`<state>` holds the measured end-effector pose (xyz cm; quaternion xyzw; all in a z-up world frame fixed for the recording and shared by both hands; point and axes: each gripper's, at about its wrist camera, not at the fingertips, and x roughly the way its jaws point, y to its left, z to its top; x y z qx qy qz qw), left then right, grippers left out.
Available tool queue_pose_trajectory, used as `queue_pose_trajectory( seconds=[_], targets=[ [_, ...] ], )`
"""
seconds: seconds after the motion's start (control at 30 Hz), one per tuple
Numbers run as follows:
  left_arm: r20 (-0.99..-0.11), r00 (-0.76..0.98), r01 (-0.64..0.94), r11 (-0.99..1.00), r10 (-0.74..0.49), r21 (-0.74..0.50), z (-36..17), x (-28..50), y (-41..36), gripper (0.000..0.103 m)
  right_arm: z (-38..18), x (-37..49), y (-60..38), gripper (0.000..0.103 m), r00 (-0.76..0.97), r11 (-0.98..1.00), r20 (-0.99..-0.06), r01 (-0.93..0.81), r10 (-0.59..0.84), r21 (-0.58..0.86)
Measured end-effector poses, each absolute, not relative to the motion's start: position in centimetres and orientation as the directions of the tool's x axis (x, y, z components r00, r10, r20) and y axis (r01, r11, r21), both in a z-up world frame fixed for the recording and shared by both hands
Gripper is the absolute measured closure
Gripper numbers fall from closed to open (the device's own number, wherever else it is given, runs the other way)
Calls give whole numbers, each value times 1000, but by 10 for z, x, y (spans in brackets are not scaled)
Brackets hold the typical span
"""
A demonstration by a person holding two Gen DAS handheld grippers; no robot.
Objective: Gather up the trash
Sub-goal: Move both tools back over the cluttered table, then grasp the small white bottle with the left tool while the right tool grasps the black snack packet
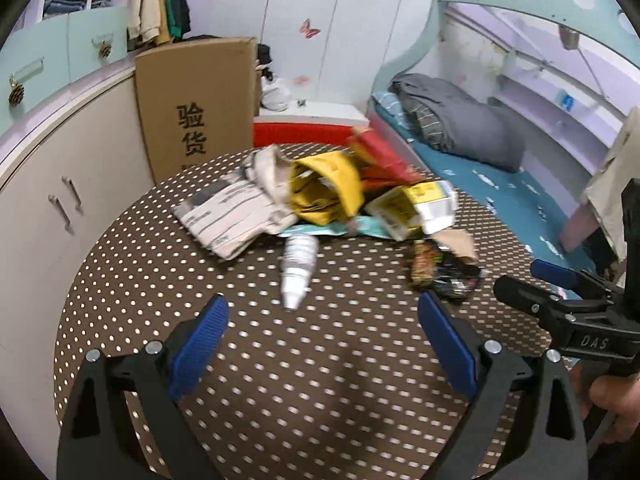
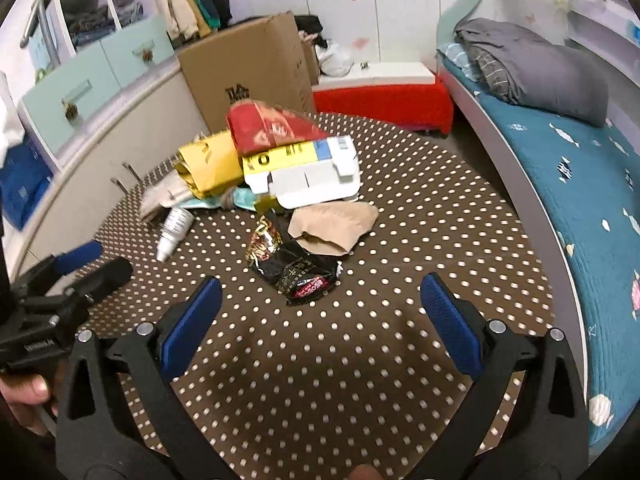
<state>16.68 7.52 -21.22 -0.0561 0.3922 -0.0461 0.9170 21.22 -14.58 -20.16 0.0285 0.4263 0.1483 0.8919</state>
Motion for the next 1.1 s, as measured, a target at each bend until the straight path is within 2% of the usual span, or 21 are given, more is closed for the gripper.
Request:
queue_pose_trajectory(
  seconds=[0.23, 0.3, 0.37, 0.5, 0.6, 0.7, 0.73, 0.77, 0.8, 0.83, 1.1],
  targets=[
    [-742, 661, 31, 992, -114, -125, -233, 195, 84, 10, -223, 232, -122, 7, 567, 953, -777, -270, 275, 140],
    [-749, 652, 35, 991, -118, -126, -239, 204, 83, 10, -228, 234, -117, 11, 563, 951, -778, -276, 279, 142],
    [-756, 645, 34, 993, -110, -115, -243, 212, 83, 10, -231, 236, -114, 19, 555, 949, -782, -279, 283, 145],
    [-766, 634, 36, 993, -109, -111, -250, 227, 83, 10, -235, 235, -105, 29, 569, 948, -774, -291, 277, 125],
    [-774, 621, 38, 991, -124, -128, -254, 236, 82, 11, -235, 230, -96, 47, 576, 944, -766, -310, 284, 117],
    [-768, 628, 50, 991, -125, -120, -252, 239, 78, 35, -235, 225, -93, 57, 566, 932, -761, -335, 317, 139],
    [-766, 630, 58, 992, -127, -116, -252, 239, 76, 49, -236, 223, -94, 67, 561, 929, -760, -336, 329, 154],
    [-766, 629, 64, 991, -134, -121, -251, 238, 74, 58, -235, 222, -96, 68, 555, 927, -759, -334, 342, 174],
    [-766, 626, 69, 989, -145, -131, -251, 238, 73, 72, -235, 220, -98, 69, 551, 925, -758, -332, 349, 185],
    [-767, 622, 73, 987, -160, -146, -251, 235, 73, 79, -235, 217, -100, 71, 552, 924, -755, -332, 354, 191],
    [-756, 624, 72, 978, -199, -198, -253, 196, 75, 79, -233, 194, -112, 72, 525, 910, -754, -338, 396, 242]
  ],
)
